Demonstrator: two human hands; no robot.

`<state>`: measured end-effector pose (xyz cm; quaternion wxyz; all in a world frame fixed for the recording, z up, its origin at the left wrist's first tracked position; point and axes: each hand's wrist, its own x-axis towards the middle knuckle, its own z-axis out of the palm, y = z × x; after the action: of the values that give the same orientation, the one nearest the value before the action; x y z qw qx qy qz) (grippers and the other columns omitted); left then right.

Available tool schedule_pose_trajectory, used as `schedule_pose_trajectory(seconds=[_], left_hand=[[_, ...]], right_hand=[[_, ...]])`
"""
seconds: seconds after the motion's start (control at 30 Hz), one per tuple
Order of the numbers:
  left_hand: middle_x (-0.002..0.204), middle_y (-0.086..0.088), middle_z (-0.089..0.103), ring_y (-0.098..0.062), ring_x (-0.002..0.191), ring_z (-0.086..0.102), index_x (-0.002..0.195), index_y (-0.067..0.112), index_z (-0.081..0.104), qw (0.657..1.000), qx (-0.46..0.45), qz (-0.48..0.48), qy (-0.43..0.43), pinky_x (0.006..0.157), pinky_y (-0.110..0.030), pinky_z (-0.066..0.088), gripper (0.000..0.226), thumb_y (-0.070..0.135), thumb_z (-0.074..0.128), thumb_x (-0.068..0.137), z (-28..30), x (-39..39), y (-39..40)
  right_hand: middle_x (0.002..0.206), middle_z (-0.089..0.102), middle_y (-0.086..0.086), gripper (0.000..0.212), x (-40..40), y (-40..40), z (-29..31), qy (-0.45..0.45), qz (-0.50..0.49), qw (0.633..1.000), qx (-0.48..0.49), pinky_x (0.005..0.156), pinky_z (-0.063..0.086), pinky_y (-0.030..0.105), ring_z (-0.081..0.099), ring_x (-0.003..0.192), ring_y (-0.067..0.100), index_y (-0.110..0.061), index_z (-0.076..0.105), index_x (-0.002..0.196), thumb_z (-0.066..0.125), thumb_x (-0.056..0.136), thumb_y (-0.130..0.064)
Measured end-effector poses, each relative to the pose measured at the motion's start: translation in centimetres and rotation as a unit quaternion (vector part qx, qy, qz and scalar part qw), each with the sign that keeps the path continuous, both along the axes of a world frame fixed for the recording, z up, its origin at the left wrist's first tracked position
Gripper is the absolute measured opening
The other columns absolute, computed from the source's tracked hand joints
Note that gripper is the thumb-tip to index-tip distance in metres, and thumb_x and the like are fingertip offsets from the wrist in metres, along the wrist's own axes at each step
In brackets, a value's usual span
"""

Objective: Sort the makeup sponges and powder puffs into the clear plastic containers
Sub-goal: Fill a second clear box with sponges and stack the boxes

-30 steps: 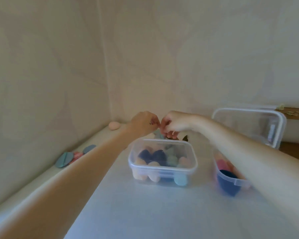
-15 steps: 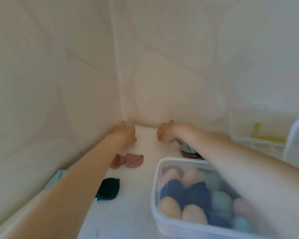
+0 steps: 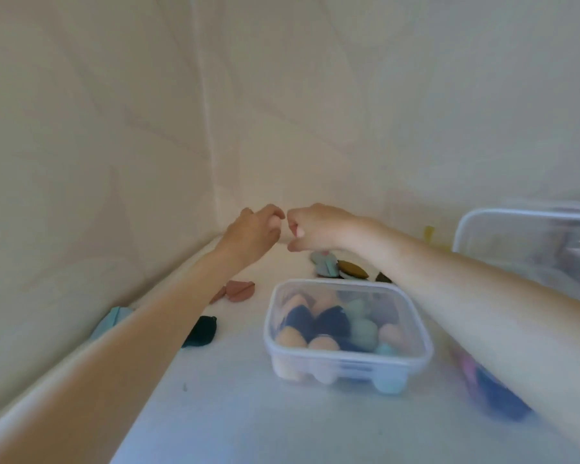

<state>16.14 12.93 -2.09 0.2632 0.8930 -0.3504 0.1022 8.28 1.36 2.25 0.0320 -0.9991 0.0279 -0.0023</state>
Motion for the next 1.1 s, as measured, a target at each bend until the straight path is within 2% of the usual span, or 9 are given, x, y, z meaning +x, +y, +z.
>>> schedule_pose_trajectory(seconds=[0.13, 0.2, 0.3, 0.4, 0.57, 0.63, 0.8, 0.9, 1.1], left_hand=[[0.109, -0.019, 0.064, -0.035, 0.1, 0.06, 0.13, 0.012, 0.042, 0.996, -0.061, -0.059, 0.024, 0.085, -0.035, 0.043, 0.038, 0.028, 0.045, 0.096, 1.9, -6.9, -1.6], [0.104, -0.015, 0.067, -0.032, 0.098, 0.063, 0.129, 0.012, 0.041, 0.992, -0.077, -0.085, 0.045, 0.084, -0.034, 0.044, 0.039, 0.034, 0.044, 0.096, 2.3, -10.3, -2.7], [0.094, -0.01, 0.07, -0.024, 0.082, 0.065, 0.125, 0.012, 0.041, 0.98, -0.111, -0.14, 0.093, 0.077, -0.032, 0.046, 0.035, 0.033, 0.042, 0.097, 2.6, -14.7, -4.2], [0.101, -0.018, 0.07, -0.009, 0.064, 0.057, 0.115, 0.011, 0.039, 0.95, -0.142, -0.205, 0.185, 0.065, -0.025, 0.045, 0.024, 0.029, 0.038, 0.099, 2.5, -18.0, -5.7], [0.111, -0.02, 0.067, -0.012, 0.076, 0.06, 0.102, 0.011, 0.036, 0.911, -0.169, -0.256, 0.275, 0.065, -0.019, 0.042, 0.016, 0.027, 0.031, 0.101, 1.9, -22.6, -8.3], [0.113, -0.016, 0.068, -0.016, 0.085, 0.059, 0.104, 0.012, 0.037, 0.92, -0.118, -0.272, 0.256, 0.066, -0.017, 0.043, 0.018, 0.03, 0.033, 0.1, 1.5, -23.9, -9.3], [0.115, -0.001, 0.065, -0.021, 0.107, 0.06, 0.109, 0.015, 0.06, 0.958, 0.154, -0.234, 0.06, 0.09, -0.03, 0.047, 0.023, 0.025, 0.051, 0.09, 1.7, -24.2, -10.5], [0.109, -0.001, 0.066, -0.023, 0.103, 0.061, 0.102, 0.014, 0.065, 0.945, 0.255, -0.205, -0.028, 0.086, -0.029, 0.047, 0.028, 0.036, 0.054, 0.087, 1.8, -24.4, -11.0], [0.072, 0.005, 0.051, -0.02, 0.082, 0.052, 0.095, 0.017, 0.059, 0.916, 0.359, -0.173, -0.046, 0.072, -0.027, 0.036, 0.033, 0.047, 0.055, 0.084, 2.0, -24.4, -12.8]], right_hand=[[0.088, 0.061, 0.008, 0.011, -7.2, -1.2, 2.1, -0.031, -0.039, 0.993, 0.11, 0.046, 0.046, 0.021, 0.063, 0.059, 0.022, -0.019, 0.045, 0.08, 0.048, 0.089, -0.014], [0.095, 0.059, 0.008, 0.012, -10.7, -2.5, 2.5, -0.049, -0.057, 0.985, 0.155, 0.04, 0.046, 0.019, 0.059, 0.057, 0.018, -0.016, 0.046, 0.091, 0.05, 0.086, -0.006], [0.087, 0.057, 0.004, 0.038, -15.4, -4.7, 3.2, -0.076, -0.083, 0.973, 0.201, 0.035, 0.044, 0.018, 0.055, 0.056, 0.015, -0.02, 0.045, 0.115, 0.058, 0.083, -0.003], [0.085, 0.062, 0.003, 0.052, -19.4, -6.6, 3.6, -0.075, -0.106, 0.952, 0.278, 0.041, 0.044, 0.019, 0.059, 0.059, 0.015, -0.031, 0.045, 0.128, 0.068, 0.084, -0.016], [0.093, 0.068, 0.005, 0.032, -25.0, -10.0, 2.7, -0.041, -0.155, 0.893, 0.42, 0.051, 0.039, 0.021, 0.059, 0.068, 0.015, -0.021, 0.06, 0.117, 0.067, 0.086, -0.024], [0.094, 0.065, 0.001, 0.032, -26.5, -11.0, 2.0, -0.048, -0.162, 0.885, 0.433, 0.054, 0.039, 0.021, 0.057, 0.071, 0.014, -0.02, 0.06, 0.115, 0.069, 0.084, -0.02], [0.093, 0.061, -0.004, 0.035, -28.0, -12.7, 0.7, 0.041, -0.182, 0.94, 0.287, 0.05, 0.041, 0.015, 0.058, 0.074, 0.01, -0.025, 0.061, 0.111, 0.073, 0.08, -0.012], [0.093, 0.061, -0.005, 0.033, -27.5, -12.6, 0.6, 0.108, -0.154, 0.947, 0.262, 0.048, 0.042, 0.012, 0.056, 0.075, 0.008, -0.024, 0.064, 0.111, 0.066, 0.084, -0.006], [0.105, 0.061, -0.004, 0.039, -25.2, -12.3, 1.2, 0.193, -0.146, 0.949, 0.204, 0.06, 0.044, 0.015, 0.056, 0.085, 0.008, -0.025, 0.064, 0.116, 0.059, 0.086, 0.0]])
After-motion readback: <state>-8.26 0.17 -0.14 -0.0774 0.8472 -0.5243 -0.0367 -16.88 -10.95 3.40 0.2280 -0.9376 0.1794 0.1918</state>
